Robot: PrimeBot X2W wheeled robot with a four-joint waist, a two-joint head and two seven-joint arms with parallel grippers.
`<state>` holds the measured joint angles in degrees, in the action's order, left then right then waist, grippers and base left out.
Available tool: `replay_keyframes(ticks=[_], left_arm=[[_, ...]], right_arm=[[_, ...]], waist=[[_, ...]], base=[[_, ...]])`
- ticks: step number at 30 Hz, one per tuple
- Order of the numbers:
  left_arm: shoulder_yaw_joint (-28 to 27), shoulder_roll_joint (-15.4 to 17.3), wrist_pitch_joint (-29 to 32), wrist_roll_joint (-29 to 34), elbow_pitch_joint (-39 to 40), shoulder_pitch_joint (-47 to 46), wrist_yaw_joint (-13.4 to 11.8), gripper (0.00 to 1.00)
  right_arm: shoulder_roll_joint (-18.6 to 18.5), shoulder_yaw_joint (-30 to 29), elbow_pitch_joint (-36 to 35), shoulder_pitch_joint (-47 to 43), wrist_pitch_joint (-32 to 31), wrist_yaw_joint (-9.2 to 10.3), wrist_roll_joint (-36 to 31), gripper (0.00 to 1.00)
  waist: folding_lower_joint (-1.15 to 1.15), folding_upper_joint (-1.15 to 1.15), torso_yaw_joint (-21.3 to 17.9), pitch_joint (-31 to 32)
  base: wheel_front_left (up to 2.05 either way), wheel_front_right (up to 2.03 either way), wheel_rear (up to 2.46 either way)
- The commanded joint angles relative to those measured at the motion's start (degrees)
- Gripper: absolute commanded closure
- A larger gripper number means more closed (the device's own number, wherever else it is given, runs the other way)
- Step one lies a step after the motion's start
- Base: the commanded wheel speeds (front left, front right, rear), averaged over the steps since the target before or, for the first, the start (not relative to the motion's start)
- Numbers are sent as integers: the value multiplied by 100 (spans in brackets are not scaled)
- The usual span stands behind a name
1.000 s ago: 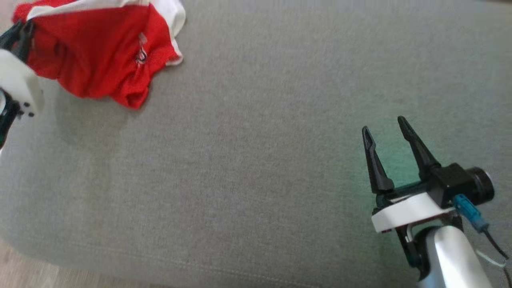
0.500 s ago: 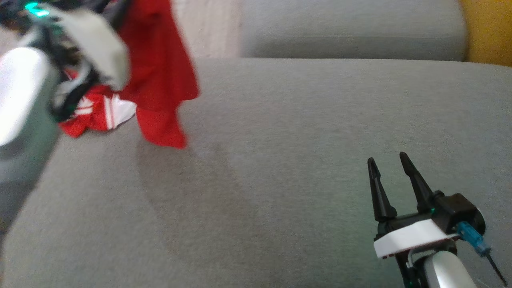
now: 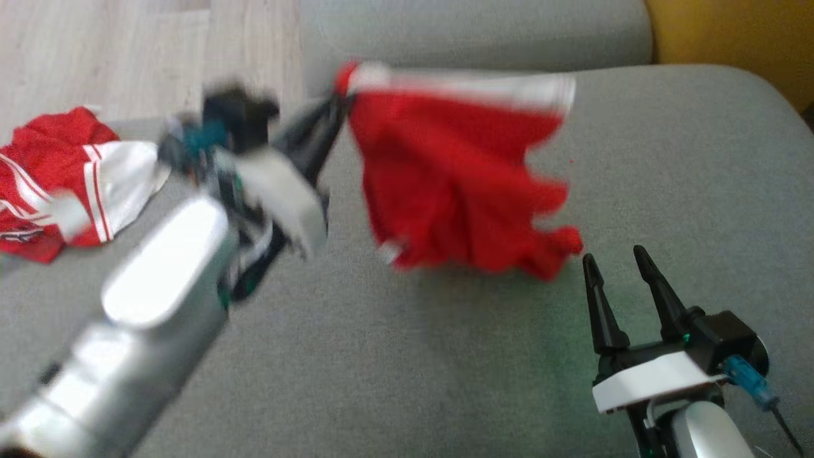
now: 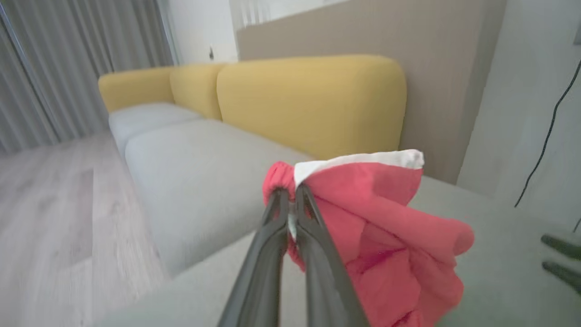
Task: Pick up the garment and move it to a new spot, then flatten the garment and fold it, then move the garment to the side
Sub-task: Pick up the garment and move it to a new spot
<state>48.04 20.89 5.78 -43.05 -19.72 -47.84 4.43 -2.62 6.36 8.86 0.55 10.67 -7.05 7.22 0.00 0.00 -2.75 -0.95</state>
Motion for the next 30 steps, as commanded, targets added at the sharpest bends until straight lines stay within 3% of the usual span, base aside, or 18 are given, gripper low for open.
replay_keyframes(ticks=[1,11,12,13,14,15,24,30], left_arm=[[-173,154,-151,-37,-28,14,-67,100],[-230,-178,-1232,-255,-1703,1494,-618,100],[-268,-231,-1362,-271,-1826,1536,-663,81],[-319,-286,-1493,-298,-1930,1561,-703,56],[-364,-346,-1604,-327,-2016,1576,-724,13],[-399,-401,-1692,-346,-2084,1577,-731,0],[-532,-635,-2028,-276,-2223,1629,-625,0],[-662,-630,-2070,-156,-1884,1969,-761,0]], right_arm=[[-26,109,-209,154,42,-44,3,0],[-26,115,-310,223,-15,-44,-92,0],[-26,115,-316,233,-19,-44,-100,0],[-26,116,-320,242,-23,-44,-109,0],[-26,109,-319,248,-24,-44,-118,0],[-26,101,-315,249,-23,-44,-125,0],[-26,68,-205,196,-47,-44,-136,0],[-26,-50,-187,29,-60,-44,-162,0]], waist=[[0,0,-59,-131],[0,0,-16,-491],[0,0,5,-509],[0,0,26,-526],[0,0,57,-531],[0,0,91,-531],[0,0,387,-195],[0,0,582,145]], base=[[0,0,0],[0,0,0],[0,0,0],[0,0,0],[0,0,0],[0,0,0],[0,0,0],[0,0,0]])
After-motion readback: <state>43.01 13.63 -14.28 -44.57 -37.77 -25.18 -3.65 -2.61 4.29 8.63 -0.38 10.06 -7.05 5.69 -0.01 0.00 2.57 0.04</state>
